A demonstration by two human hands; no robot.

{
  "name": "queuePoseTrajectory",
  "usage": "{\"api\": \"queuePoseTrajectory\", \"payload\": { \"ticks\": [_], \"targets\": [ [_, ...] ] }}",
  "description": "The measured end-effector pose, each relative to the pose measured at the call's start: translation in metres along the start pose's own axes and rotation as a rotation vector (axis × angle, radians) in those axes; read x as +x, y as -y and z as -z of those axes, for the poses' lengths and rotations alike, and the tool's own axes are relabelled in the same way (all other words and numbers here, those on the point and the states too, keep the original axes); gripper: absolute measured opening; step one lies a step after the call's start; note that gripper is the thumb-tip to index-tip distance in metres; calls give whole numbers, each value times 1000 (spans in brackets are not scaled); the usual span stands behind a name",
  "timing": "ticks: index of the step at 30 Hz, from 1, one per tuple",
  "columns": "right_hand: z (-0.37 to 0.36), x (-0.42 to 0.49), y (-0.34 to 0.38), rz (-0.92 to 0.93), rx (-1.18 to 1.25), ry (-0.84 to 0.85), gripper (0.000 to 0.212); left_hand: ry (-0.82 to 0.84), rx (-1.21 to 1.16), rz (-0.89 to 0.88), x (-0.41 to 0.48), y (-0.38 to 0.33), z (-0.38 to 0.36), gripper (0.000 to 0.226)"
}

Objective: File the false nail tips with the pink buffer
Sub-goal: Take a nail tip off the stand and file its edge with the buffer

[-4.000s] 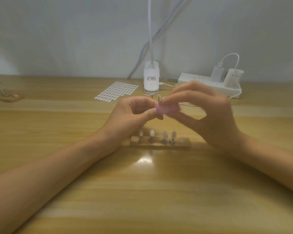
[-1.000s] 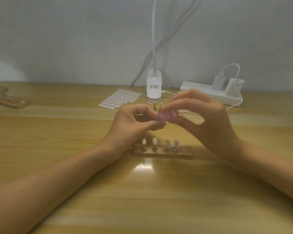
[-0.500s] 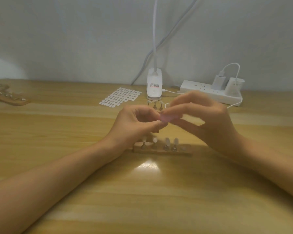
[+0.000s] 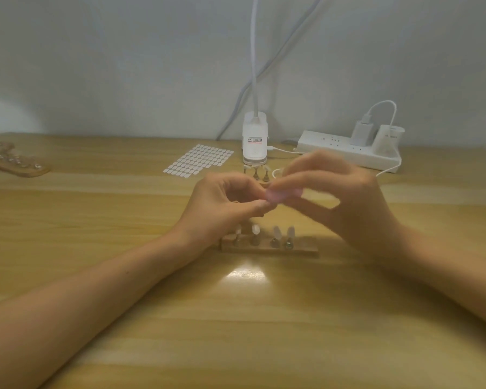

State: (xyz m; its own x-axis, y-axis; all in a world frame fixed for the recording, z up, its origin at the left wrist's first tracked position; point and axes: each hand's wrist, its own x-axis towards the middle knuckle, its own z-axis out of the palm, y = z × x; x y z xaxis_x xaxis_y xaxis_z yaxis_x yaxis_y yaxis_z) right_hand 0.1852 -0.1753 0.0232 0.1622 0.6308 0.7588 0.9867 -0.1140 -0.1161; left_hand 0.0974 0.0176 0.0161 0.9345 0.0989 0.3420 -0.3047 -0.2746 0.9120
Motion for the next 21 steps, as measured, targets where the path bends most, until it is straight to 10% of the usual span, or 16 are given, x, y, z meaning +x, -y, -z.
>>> {"api": "queuePoseTrajectory", "payload": {
  "ticks": [21],
  "targets": [
    [8,4,-1,-44,19,-39,14,10,21,14,-3,-3,-1,11]
  ]
}}
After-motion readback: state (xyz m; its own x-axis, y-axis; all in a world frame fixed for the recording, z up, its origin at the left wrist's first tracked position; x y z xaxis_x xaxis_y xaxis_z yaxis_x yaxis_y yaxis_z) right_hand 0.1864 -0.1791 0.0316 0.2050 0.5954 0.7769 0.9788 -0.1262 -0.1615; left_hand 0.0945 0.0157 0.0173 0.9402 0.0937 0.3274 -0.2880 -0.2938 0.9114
